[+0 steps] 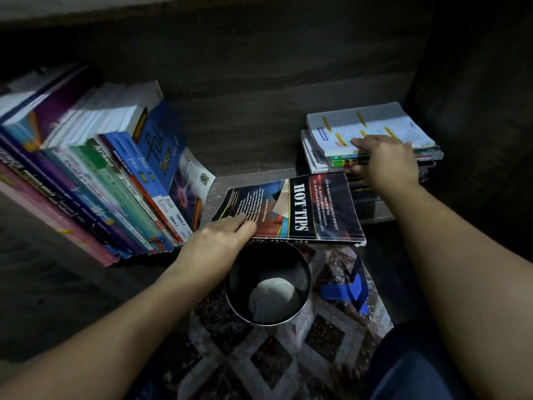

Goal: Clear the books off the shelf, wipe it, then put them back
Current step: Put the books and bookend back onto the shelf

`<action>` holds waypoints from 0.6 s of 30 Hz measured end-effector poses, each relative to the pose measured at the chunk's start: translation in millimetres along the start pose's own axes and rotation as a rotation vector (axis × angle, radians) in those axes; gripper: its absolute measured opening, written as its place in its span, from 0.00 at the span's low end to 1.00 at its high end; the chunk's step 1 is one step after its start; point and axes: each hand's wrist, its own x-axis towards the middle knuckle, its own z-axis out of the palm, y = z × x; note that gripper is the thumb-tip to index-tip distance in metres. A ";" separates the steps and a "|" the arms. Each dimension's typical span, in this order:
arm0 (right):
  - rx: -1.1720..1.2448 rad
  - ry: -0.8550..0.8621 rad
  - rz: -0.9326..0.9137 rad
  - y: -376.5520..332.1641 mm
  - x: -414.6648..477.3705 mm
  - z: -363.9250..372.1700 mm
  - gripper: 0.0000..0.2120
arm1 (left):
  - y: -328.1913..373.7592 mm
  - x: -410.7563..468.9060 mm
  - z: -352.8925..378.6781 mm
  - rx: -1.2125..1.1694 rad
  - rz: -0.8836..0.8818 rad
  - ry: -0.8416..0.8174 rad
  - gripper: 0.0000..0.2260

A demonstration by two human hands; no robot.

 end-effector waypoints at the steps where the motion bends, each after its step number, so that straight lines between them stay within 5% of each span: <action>1: -0.003 0.004 -0.006 1.2 -0.6 1.5 0.30 | -1.2 -0.5 0.9 0.000 0.010 0.006 0.11; 12: -0.088 0.019 -0.007 2.9 -1.7 9.5 0.31 | -16.7 -19.2 -5.9 -0.041 -0.118 -0.003 0.15; 18: -0.413 -0.249 0.088 -57.9 -16.3 -24.7 0.31 | -30.4 -22.1 6.8 0.066 -0.088 -0.058 0.17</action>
